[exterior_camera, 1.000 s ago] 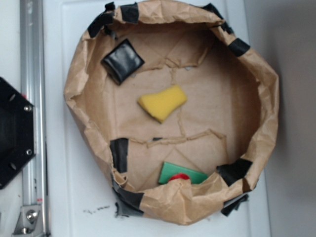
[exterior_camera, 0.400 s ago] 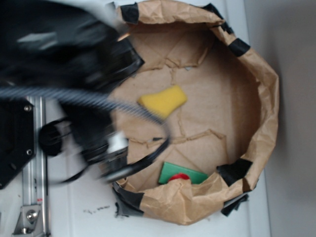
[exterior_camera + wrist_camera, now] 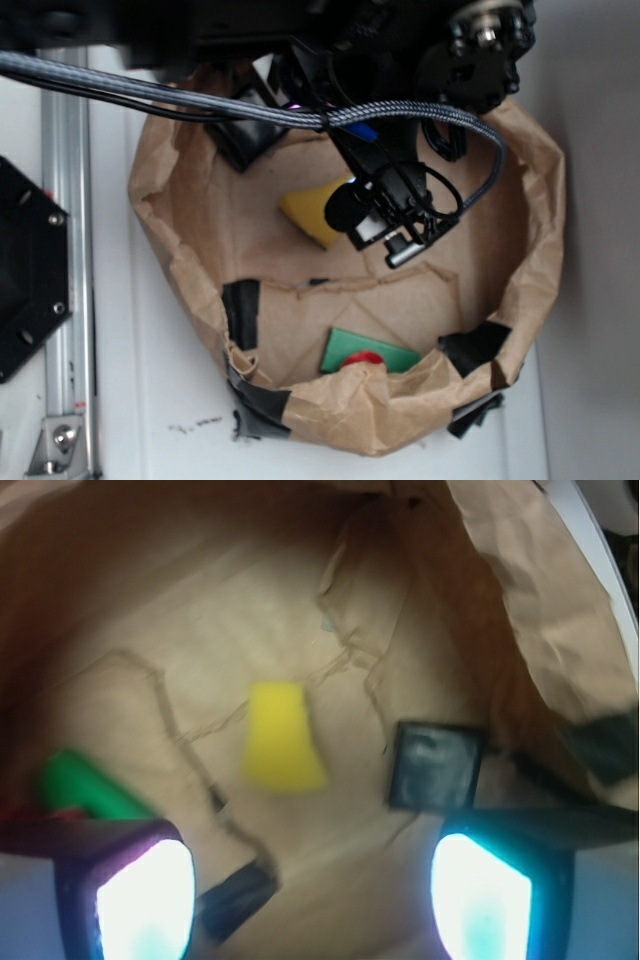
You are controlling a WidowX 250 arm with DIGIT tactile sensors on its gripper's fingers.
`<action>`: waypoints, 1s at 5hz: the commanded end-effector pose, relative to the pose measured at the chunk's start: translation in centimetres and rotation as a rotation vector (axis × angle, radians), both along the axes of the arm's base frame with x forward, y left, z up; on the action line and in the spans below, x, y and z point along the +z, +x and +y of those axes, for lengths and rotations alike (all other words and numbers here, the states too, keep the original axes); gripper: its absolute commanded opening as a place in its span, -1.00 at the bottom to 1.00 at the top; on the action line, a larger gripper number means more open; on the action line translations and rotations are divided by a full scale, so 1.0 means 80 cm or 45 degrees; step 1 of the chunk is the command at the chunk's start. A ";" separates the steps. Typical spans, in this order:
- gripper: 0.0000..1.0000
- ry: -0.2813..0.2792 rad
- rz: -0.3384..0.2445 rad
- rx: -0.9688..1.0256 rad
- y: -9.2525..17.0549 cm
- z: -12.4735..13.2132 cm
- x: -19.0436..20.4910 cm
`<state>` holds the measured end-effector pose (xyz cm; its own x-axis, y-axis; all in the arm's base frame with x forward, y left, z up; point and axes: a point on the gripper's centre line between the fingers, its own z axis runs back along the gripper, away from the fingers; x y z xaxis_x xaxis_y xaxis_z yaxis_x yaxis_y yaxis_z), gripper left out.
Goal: Grab the black box.
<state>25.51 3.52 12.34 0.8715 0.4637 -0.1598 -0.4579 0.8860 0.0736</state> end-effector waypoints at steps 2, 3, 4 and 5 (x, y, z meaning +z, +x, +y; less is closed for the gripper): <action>1.00 0.030 0.060 -0.098 -0.032 0.018 -0.048; 1.00 0.030 0.060 -0.098 -0.032 0.018 -0.048; 1.00 0.030 0.060 -0.098 -0.032 0.018 -0.048; 1.00 0.030 0.060 -0.098 -0.032 0.018 -0.048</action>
